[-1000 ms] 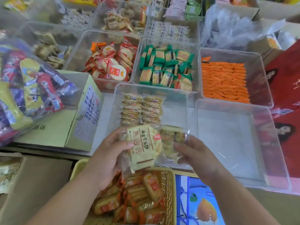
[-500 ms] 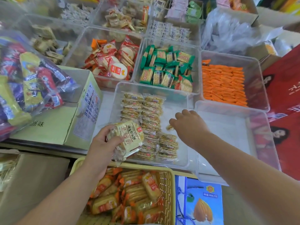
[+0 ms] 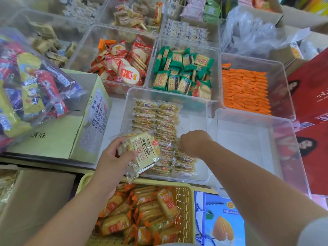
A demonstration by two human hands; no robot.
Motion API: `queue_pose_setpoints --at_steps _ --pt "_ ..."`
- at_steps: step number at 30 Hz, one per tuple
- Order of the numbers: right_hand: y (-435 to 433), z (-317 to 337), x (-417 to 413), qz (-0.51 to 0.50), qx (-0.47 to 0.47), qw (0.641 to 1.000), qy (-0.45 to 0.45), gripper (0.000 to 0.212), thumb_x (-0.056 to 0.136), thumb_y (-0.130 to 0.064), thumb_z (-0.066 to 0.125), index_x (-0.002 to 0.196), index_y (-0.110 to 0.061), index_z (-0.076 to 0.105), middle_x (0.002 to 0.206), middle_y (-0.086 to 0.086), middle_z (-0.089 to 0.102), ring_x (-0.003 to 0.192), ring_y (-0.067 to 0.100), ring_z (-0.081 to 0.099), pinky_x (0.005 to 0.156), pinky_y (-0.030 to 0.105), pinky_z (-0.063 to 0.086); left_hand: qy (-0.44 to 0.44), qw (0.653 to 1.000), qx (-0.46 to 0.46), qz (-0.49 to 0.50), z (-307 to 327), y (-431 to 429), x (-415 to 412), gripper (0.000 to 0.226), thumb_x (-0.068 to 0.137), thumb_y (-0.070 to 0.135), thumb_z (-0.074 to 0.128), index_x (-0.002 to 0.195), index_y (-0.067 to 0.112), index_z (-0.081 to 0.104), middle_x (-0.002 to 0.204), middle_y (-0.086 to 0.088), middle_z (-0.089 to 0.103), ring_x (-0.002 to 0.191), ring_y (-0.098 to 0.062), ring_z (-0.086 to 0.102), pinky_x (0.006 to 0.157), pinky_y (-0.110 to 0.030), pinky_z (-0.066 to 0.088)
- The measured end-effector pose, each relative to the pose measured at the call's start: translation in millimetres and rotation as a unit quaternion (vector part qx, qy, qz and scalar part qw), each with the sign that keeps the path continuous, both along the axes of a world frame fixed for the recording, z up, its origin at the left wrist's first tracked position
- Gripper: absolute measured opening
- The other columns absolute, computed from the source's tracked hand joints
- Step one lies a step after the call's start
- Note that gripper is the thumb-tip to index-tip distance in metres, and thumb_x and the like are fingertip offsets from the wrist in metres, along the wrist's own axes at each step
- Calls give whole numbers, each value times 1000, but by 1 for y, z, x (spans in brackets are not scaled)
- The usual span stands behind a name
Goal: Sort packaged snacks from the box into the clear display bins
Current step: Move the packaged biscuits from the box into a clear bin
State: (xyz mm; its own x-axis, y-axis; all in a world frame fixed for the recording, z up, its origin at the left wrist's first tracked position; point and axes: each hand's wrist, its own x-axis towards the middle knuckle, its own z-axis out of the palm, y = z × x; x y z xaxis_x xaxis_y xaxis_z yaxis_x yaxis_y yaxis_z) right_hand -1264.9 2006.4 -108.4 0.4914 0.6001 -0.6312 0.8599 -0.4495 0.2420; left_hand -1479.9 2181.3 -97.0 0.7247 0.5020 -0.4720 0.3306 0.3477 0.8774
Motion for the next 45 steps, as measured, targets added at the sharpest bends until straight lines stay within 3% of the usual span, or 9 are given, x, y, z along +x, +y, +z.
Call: queue_pose_setpoints --at_steps 6,12,19,24,27,31,38,41,45 --pt "7 -16 8 -54 -20 995 77 32 93 0 47 115 -16 63 79 -2 57 67 17 55 57 34 46 -12 1000 -11 -3 -3 1 -1 38 70 25 76 106 38 74 111 -3 78 100 -31 76 75 -47 60" --pt "14 -27 6 -183 7 971 155 16 104 -27 29 106 -25 45 115 6 61 95 27 54 84 43 39 -16 1000 -15 -1 -1 2 -1 37 70 25 77 105 39 74 111 -3 78 98 -31 76 78 -50 60" --pt "6 0 -12 -243 120 956 114 41 98 -56 45 102 -17 57 108 8 67 91 26 58 76 38 45 -34 999 -19 20 4 2 -3 39 71 30 80 109 34 73 107 -7 79 87 -45 75 68 -59 61" --pt "-12 35 -50 -168 351 909 152 84 87 -51 70 156 -40 23 163 -5 29 145 23 34 116 42 34 -32 998 -41 24 7 2 -1 35 71 28 83 105 30 74 103 -13 79 75 -40 76 49 -40 60" --pt "-21 48 -70 -94 418 889 165 103 82 -44 79 155 -51 6 169 -8 8 149 24 29 113 42 36 -32 998 -62 -6 9 5 -2 25 75 21 80 98 28 77 101 -16 79 63 -26 74 48 -33 58" --pt "-22 52 -83 6 418 890 182 89 88 -36 77 157 -44 21 170 -9 3 153 23 19 119 47 32 -12 996 -75 -46 15 6 1 29 69 22 86 97 26 80 95 -13 79 68 -25 75 50 -36 60" --pt "-29 43 -89 -1 484 852 198 83 82 -49 79 153 -30 41 158 -1 40 153 23 20 122 47 27 43 993 -78 -80 30 5 7 77 62 47 90 118 0 66 112 -25 74 102 -46 71 94 -71 51" --pt "-31 40 -91 17 471 862 187 92 75 -50 84 153 -34 39 151 2 41 148 25 29 116 43 33 55 990 -85 -97 31 7 7 70 63 48 93 112 4 70 110 -24 75 104 -46 71 97 -72 49" --pt "-29 39 -94 38 515 844 144 60 85 -33 76 141 -28 56 133 9 51 124 28 53 89 49 56 40 988 -110 -102 32 8 8 92 46 66 94 119 12 74 116 -18 75 112 -40 70 106 -63 48"
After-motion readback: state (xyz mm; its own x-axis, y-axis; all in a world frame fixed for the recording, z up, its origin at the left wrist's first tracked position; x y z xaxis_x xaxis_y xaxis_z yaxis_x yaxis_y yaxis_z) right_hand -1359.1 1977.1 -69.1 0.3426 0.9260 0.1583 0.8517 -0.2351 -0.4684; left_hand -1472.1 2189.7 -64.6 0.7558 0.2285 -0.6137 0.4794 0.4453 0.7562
